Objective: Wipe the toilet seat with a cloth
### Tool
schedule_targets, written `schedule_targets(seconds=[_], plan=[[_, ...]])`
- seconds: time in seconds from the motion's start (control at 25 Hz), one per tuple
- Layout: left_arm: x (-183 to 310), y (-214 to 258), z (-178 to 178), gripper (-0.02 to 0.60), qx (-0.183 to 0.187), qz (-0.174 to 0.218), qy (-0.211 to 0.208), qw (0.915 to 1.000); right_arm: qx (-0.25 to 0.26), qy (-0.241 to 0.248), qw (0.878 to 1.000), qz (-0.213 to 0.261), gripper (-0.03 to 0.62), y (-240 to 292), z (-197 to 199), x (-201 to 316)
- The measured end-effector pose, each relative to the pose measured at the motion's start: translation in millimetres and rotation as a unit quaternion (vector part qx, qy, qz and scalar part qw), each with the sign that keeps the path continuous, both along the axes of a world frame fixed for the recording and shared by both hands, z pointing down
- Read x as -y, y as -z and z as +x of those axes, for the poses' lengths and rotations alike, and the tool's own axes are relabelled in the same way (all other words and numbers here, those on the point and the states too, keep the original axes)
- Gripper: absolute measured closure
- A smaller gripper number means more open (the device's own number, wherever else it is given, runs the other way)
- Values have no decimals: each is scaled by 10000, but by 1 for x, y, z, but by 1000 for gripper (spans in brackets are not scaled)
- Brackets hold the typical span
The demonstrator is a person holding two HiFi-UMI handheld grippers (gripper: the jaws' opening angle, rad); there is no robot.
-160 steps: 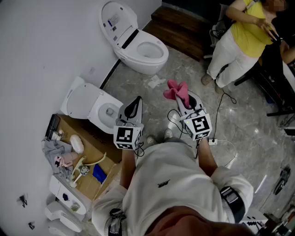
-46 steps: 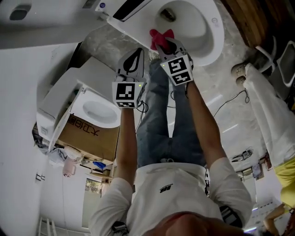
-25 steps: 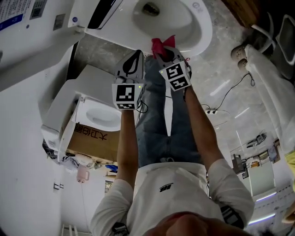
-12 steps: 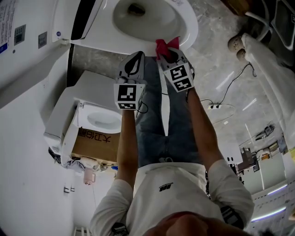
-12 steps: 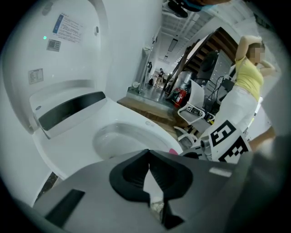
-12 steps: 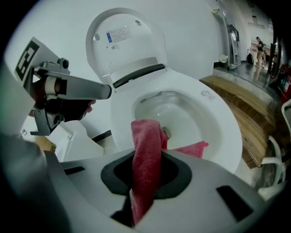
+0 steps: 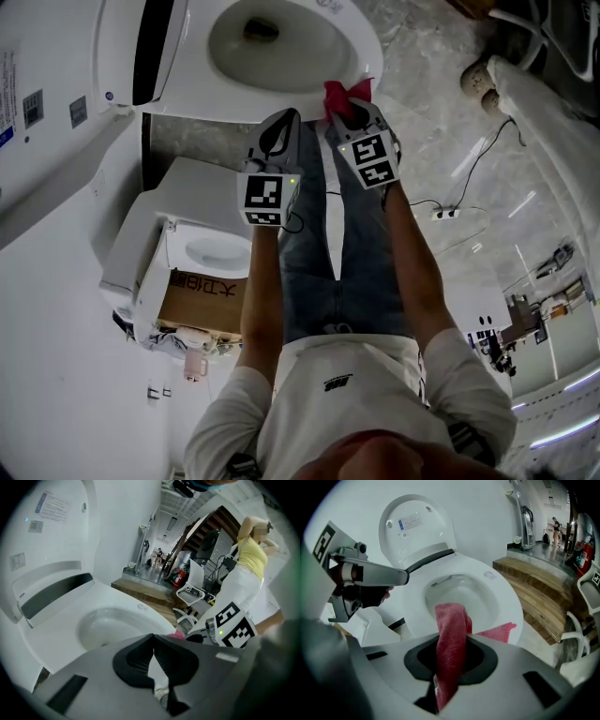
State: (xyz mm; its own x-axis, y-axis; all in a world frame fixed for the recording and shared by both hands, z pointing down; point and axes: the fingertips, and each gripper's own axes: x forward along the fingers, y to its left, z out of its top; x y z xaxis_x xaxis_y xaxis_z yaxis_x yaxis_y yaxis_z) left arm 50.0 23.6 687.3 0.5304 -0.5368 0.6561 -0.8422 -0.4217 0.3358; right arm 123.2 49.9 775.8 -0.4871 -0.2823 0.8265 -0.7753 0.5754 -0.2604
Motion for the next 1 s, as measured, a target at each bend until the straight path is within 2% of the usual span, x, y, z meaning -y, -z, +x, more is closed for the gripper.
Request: schedule_targets(seconds=[0.52, 1.0], plan=[[12, -2, 32, 571, -36, -26, -323, 9995, -107, -443, 9989, 130, 545, 0, 42, 23], [36, -3, 43, 571, -89, -35, -447, 9990, -433, -845, 9950, 310, 543, -2, 78, 75]])
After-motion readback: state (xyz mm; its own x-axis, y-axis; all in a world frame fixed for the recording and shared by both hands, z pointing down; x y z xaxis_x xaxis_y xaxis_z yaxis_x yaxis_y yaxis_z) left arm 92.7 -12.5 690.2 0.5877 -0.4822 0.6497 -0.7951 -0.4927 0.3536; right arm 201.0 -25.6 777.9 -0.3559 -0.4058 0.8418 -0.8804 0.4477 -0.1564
